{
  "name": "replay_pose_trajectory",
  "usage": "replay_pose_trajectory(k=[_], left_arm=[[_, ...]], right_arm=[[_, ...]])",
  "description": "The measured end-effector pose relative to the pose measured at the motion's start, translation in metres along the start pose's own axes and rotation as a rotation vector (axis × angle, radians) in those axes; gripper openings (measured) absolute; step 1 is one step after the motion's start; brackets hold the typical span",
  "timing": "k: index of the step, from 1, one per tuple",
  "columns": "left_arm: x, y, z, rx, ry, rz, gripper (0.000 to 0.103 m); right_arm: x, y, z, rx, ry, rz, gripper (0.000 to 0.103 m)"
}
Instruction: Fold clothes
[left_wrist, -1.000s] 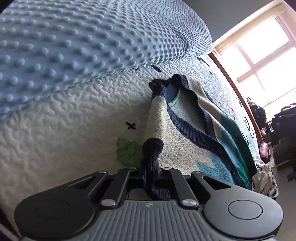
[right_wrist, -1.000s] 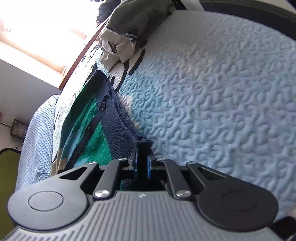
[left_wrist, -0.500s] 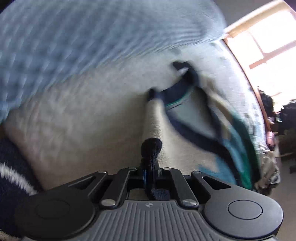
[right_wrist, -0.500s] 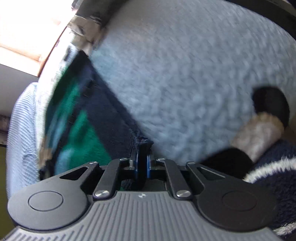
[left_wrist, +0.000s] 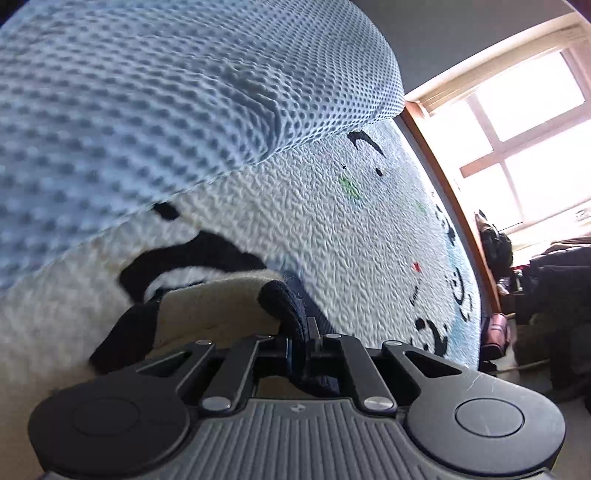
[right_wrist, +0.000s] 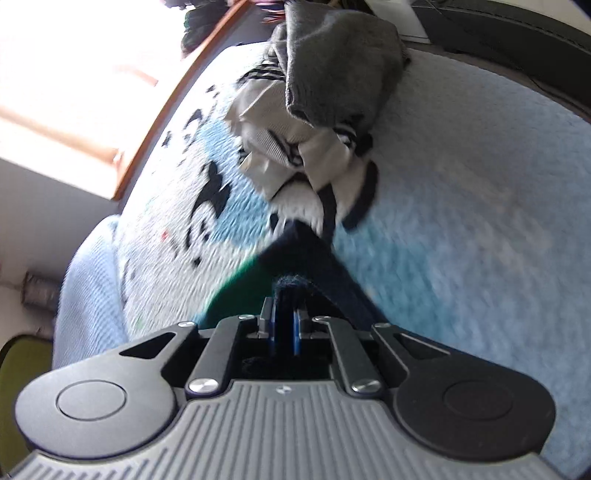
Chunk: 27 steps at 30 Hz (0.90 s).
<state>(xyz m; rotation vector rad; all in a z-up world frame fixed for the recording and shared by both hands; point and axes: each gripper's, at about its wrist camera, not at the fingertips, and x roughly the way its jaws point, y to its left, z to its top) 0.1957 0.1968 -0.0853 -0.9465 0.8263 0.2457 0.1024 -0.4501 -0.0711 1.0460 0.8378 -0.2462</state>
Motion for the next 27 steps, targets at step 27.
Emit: replay_pose_trajectory(k=[27], left_arm=[[0.087,-0.041,0.033,0.289,-0.079,0.011,0.031]], right_arm=[[0.101,0.067,0.049,-0.311,-0.097,-0.120,0.025]])
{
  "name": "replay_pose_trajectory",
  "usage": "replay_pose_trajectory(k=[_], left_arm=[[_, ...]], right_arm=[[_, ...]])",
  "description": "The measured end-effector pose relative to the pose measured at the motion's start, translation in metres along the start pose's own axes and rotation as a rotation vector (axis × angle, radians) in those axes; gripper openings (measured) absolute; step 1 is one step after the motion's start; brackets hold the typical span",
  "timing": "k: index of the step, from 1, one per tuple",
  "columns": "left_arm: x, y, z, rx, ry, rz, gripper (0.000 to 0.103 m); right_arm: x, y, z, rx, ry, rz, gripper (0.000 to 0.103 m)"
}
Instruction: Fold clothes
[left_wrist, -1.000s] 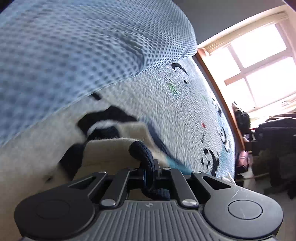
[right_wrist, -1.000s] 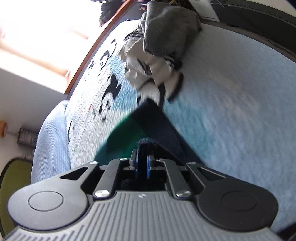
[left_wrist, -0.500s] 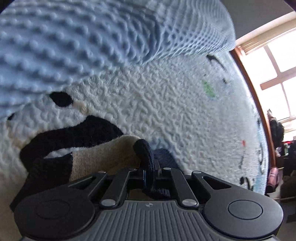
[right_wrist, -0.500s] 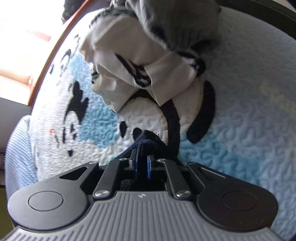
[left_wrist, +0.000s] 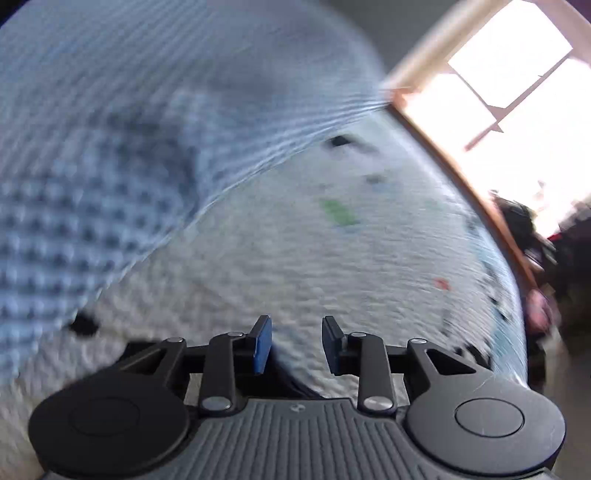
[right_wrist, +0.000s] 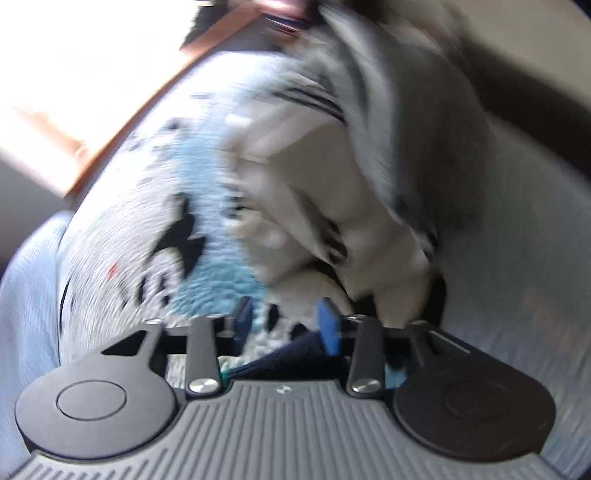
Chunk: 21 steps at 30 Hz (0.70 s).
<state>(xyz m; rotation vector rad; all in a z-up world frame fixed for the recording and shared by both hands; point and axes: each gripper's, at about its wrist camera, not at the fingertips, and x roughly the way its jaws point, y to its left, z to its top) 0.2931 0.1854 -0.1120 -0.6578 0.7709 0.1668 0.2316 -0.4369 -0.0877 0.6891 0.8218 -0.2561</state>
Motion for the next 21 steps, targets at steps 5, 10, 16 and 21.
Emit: replay_pose_trajectory(k=[5,10,16,21], left_arm=[[-0.024,-0.035,-0.103,0.273,-0.060,-0.123,0.013],[0.009,-0.035,-0.172,0.365,0.003,-0.033,0.003],[0.034,-0.010,-0.194,0.350,0.041,0.016,0.003],[0.008,-0.023,-0.181,0.347,0.046,0.029,0.008]], right_arm=[[-0.005,0.074,-0.084,-0.464,-0.015,0.113,0.018],[0.032,0.092,-0.150,-0.585,0.071,0.087,0.017],[0.044,0.074,-0.173,-0.569,0.042,0.069,0.012],[0.021,0.083,-0.156,-0.646,0.040,0.079,0.021]])
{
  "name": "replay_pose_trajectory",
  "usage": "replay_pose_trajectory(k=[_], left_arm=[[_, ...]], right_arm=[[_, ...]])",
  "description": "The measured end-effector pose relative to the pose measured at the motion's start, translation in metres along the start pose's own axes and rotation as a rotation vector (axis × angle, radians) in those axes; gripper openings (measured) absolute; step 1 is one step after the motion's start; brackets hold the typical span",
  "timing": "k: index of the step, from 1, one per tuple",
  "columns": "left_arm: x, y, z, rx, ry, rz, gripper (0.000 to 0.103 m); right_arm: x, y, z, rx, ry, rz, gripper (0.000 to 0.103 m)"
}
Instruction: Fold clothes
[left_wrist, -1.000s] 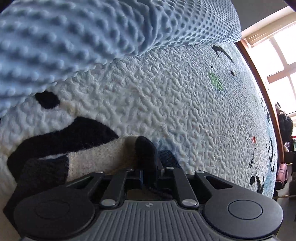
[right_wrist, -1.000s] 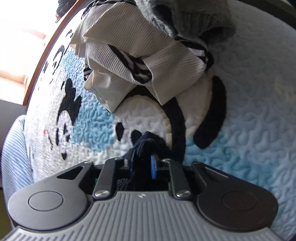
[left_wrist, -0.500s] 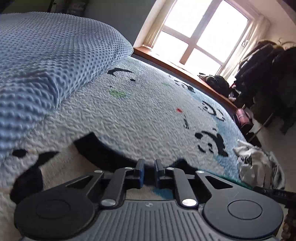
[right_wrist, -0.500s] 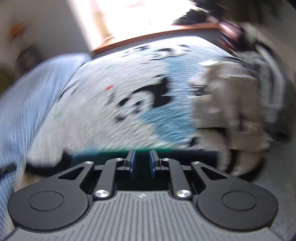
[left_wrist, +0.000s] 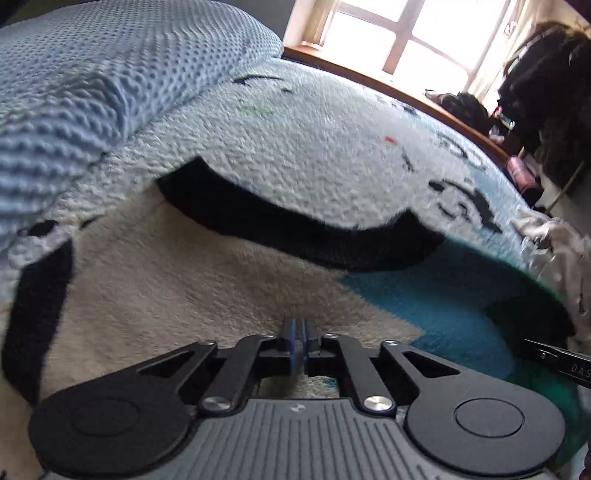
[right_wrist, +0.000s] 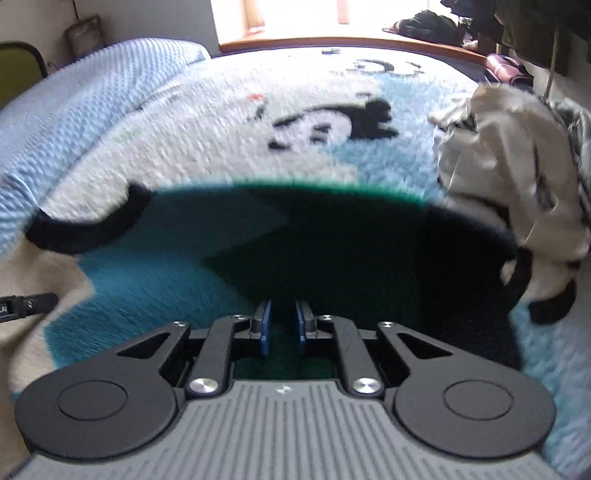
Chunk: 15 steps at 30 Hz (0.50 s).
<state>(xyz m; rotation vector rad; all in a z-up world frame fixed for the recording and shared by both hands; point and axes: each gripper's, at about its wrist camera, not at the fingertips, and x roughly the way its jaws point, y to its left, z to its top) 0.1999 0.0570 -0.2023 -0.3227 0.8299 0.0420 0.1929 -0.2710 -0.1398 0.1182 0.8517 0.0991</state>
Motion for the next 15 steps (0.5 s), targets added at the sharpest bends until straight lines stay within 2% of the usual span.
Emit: replay_pose_trajectory(k=[1,2,3,5,7,10,12,15], left_arm=[[-0.015,0.003,0.002,-0.008,-0.009,0.000,0.014],[-0.031,0.007,-0.001,-0.020,-0.013,0.003,0.030],[-0.047,0.011,-0.004,-0.051,-0.017,0.018,0.047],[-0.068,0.020,-0.024,-0.126,-0.012,0.050,0.057],[-0.075,0.028,-0.043,-0.233,0.029,0.036,0.057],[-0.074,0.038,-0.068,-0.425,0.067,-0.010,0.057],[-0.069,0.034,-0.078,-0.476,0.078,-0.004,0.057],[-0.064,0.022,-0.081,-0.458,0.063,-0.016,0.059]], right_arm=[[-0.013,-0.006,0.003,-0.012,-0.036,0.000,0.026],[-0.025,-0.015,0.003,-0.044,-0.070,-0.014,0.044],[-0.036,-0.024,0.002,-0.076,-0.104,-0.028,0.058],[-0.049,-0.044,0.003,-0.145,-0.144,-0.061,0.056],[-0.049,-0.066,0.007,-0.179,-0.133,-0.101,0.056],[-0.044,-0.101,0.014,-0.125,-0.119,-0.138,0.058],[-0.041,-0.121,0.014,-0.054,-0.110,-0.141,0.063],[-0.034,-0.142,0.007,0.028,-0.099,-0.107,0.066]])
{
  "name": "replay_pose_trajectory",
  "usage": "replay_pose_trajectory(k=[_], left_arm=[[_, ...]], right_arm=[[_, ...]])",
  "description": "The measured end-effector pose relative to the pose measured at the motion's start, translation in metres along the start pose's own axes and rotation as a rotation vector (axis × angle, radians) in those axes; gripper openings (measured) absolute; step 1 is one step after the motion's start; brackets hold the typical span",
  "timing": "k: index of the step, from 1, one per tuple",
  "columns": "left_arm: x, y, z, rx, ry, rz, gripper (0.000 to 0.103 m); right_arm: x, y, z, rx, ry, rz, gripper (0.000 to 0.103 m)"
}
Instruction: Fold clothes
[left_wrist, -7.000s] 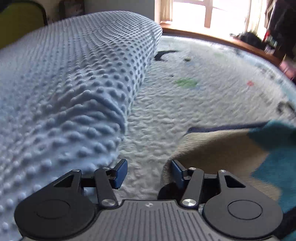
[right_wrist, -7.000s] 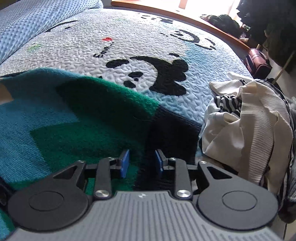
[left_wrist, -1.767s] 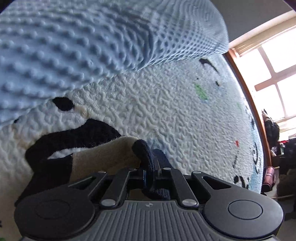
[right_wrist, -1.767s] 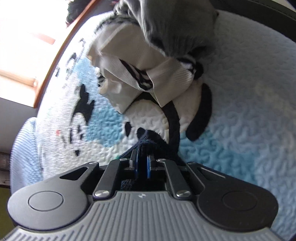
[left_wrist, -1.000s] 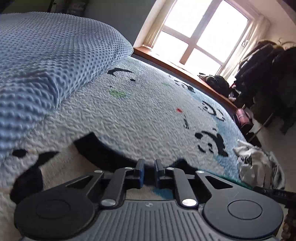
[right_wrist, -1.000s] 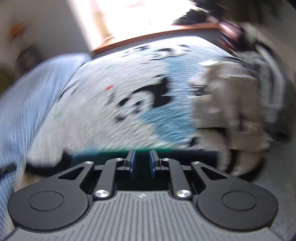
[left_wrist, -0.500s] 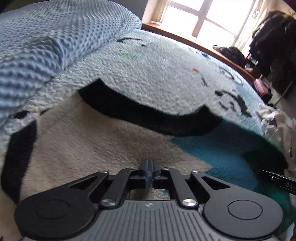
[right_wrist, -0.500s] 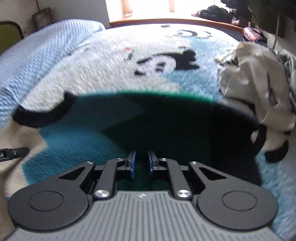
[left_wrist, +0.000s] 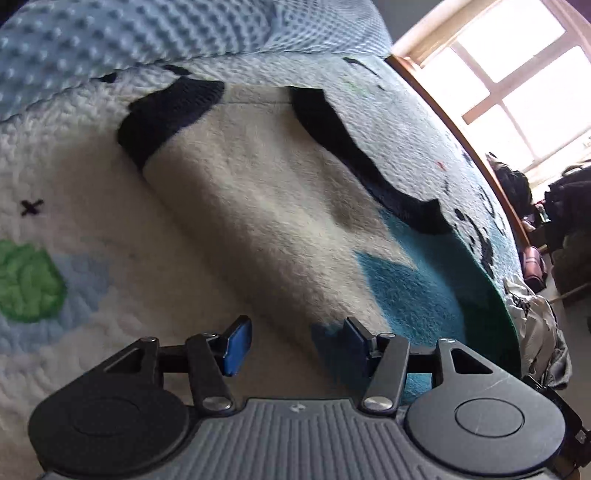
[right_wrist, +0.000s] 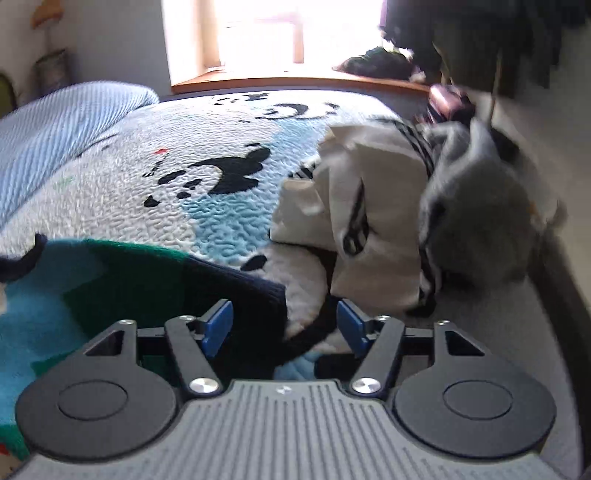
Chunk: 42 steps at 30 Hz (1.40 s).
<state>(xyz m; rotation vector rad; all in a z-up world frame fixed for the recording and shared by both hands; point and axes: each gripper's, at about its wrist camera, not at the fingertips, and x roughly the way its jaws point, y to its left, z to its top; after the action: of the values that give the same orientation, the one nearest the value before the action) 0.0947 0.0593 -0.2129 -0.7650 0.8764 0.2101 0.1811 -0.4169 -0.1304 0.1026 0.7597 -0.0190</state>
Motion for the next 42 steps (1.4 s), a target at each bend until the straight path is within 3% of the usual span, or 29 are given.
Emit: replay_pose_trajectory(k=[8,13,20,22,24,26,28,31,32,33,42], left_arm=[[0.002,-0.030,-0.013,0.029,-0.012,-0.030,0.059],[0.016,-0.046,-0.029,0.061,0.035,-0.051,0.058],[0.034,-0.034,-0.014,-0.061,0.047,-0.119,0.060],[0.037,-0.033,-0.014,-0.104,0.043,-0.133,0.066],[0.037,-0.038,-0.017,-0.111,0.030,-0.134,0.073],[0.036,-0.044,-0.020,-0.109,0.021,-0.135,0.073],[0.039,-0.047,-0.024,-0.103,0.018,-0.115,0.066],[0.042,-0.047,-0.025,-0.120,0.005,-0.076,0.036],[0.044,-0.046,-0.023,-0.114,0.005,-0.081,0.020],[0.047,-0.045,-0.023,-0.114,0.008,-0.086,0.016],[0.044,-0.054,-0.014,0.011,-0.023,-0.049,0.014]], right_arm=[[0.028,0.012,0.003,-0.027,0.004,0.078,0.068],[0.054,0.030,0.012,-0.112,0.077,0.066,0.072],[0.072,0.018,0.012,0.005,0.127,0.119,0.078],[0.073,0.019,0.011,0.005,0.126,0.127,0.078],[0.071,0.020,0.011,0.002,0.122,0.143,0.061],[0.070,0.021,0.013,0.003,0.130,0.173,0.045],[0.071,0.026,0.015,-0.006,0.141,0.174,0.041],[0.071,0.032,0.019,-0.033,0.144,0.176,0.027],[0.071,0.034,0.020,-0.034,0.143,0.182,0.024],[0.070,0.036,0.019,-0.053,0.138,0.177,0.022],[0.053,0.042,0.019,-0.075,0.123,0.149,0.018]])
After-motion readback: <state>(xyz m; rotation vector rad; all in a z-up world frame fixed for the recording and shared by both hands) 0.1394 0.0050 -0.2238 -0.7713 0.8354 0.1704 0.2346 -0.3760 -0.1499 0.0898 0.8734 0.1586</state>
